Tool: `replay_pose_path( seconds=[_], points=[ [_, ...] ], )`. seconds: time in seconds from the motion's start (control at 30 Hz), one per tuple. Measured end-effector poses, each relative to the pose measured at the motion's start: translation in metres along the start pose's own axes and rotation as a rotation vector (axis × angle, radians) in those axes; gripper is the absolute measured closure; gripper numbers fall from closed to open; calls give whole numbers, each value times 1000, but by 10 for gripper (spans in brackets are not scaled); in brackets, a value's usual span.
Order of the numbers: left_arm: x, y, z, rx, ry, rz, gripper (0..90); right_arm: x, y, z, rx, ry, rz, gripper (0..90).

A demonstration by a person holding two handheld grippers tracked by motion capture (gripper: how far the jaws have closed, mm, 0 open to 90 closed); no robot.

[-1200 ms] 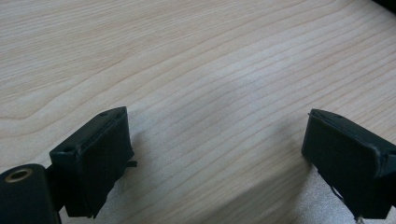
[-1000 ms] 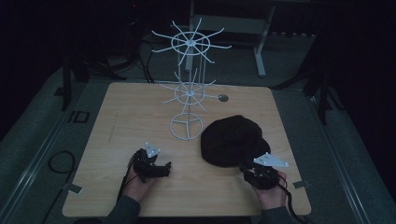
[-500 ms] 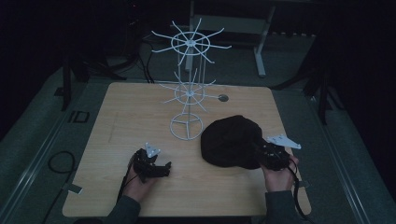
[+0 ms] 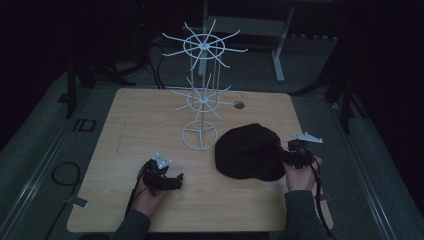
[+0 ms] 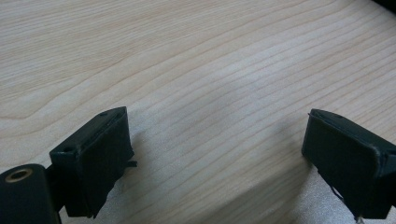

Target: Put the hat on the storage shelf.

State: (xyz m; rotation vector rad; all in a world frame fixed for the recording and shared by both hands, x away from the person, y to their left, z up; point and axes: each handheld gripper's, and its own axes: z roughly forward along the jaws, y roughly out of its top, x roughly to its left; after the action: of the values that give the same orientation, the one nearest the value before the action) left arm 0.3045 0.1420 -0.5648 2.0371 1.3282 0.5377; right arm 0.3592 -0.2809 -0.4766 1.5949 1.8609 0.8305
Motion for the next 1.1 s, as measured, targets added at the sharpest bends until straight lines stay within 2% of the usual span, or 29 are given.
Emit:
replay_pose_path(
  seconds=[0.23,0.47,0.67,0.8,0.83,1.1],
  points=[
    [0,0,0,0,1,0,86,7,-2,25,80,2,4,554],
    [0,0,0,0,1,-1,85,15,-3,43,175,-34,26,563],
    [-1,0,0,1,1,0,86,23,0,49,191,-101,-11,610],
    [-1,0,0,1,1,0,86,29,0,52,201,-147,-82,652],
    [-1,0,0,1,1,0,86,30,0,53,205,-153,-87,660],
    [-1,0,0,0,1,-1,86,31,5,57,206,-184,-55,676]
  ],
)
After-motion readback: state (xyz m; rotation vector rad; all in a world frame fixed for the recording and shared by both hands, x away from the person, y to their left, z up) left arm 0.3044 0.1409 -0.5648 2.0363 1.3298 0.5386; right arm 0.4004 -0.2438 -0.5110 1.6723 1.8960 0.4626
